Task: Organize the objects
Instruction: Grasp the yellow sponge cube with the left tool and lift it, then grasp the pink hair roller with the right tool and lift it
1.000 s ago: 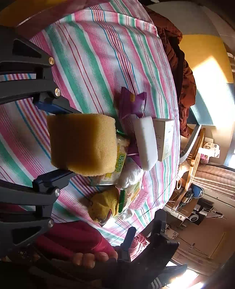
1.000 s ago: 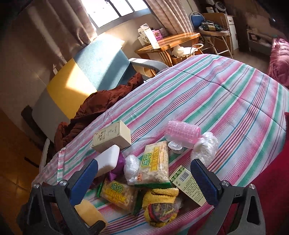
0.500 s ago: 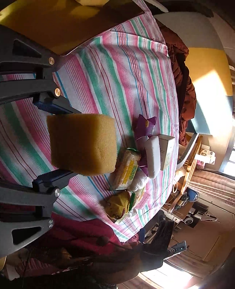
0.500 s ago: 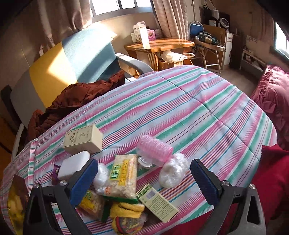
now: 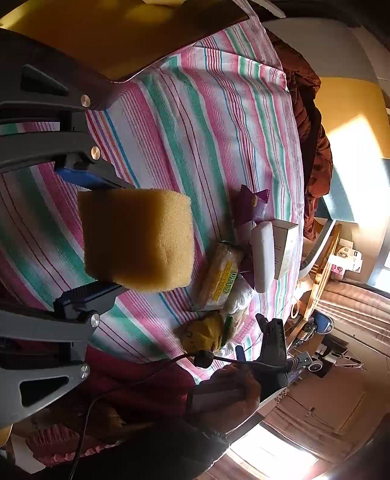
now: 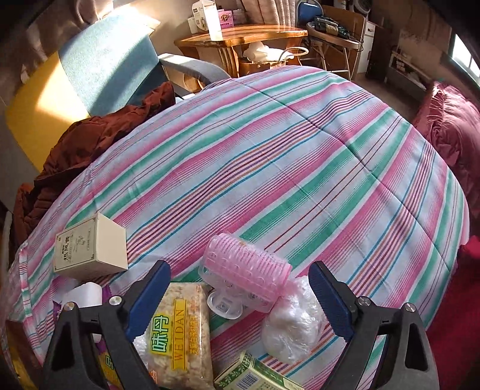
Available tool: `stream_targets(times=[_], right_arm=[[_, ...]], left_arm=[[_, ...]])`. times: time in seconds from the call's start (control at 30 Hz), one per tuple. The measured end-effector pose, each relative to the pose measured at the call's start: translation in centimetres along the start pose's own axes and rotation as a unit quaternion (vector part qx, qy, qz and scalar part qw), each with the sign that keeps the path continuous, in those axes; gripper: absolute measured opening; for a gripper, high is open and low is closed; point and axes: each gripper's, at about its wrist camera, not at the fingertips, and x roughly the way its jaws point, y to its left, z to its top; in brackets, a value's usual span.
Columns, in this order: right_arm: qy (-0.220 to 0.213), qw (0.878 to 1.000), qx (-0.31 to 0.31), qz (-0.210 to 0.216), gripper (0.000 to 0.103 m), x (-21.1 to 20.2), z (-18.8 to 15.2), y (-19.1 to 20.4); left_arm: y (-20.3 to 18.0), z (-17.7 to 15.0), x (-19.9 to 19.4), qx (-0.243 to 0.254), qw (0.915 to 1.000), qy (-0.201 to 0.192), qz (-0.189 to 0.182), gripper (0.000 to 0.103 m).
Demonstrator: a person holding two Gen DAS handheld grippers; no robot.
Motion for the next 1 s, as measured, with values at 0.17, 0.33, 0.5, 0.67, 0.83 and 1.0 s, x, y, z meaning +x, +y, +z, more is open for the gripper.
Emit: stream_targets(times=[0.17, 0.33, 0.5, 0.67, 0.83, 1.0], right_arm=[[0.032, 0.999, -0.006, 0.012, 0.061, 2.1, 0.0, -0.5], [-0.010, 0.998, 0.028, 0.047, 0.036, 0.3, 0.3, -1.9], [0.010, 0.997, 0.044, 0.056, 0.070, 1.1, 0.1, -2.7], [-0.002, 0.996, 0.068, 0.056, 0.099, 0.7, 0.5, -3.0], [0.003, 0.999, 0.036, 0.028, 0.099, 1.3, 0.9, -1.2], [0.007, 1.000, 0.013, -0.015, 0.098, 1.8, 0.9, -0.5]], left_arm=[[0.1, -0.4, 0.1, -0.004, 1.0000, 0.005, -0.002, 0.055], [-0.1, -0.4, -0.4, -0.003, 1.0000, -0.002, 0.001, 0.055], [-0.3, -0.7, -0.8, -0.003, 1.0000, -0.006, 0.003, 0.055], [-0.5, -1.0, -1.0, 0.002, 1.0000, -0.006, 0.003, 0.055], [-0.1, -1.1, -0.9, -0.006, 1.0000, -0.004, 0.002, 0.055], [0.2, -1.1, -0.8, -0.012, 0.9999, -0.001, -0.002, 0.055]])
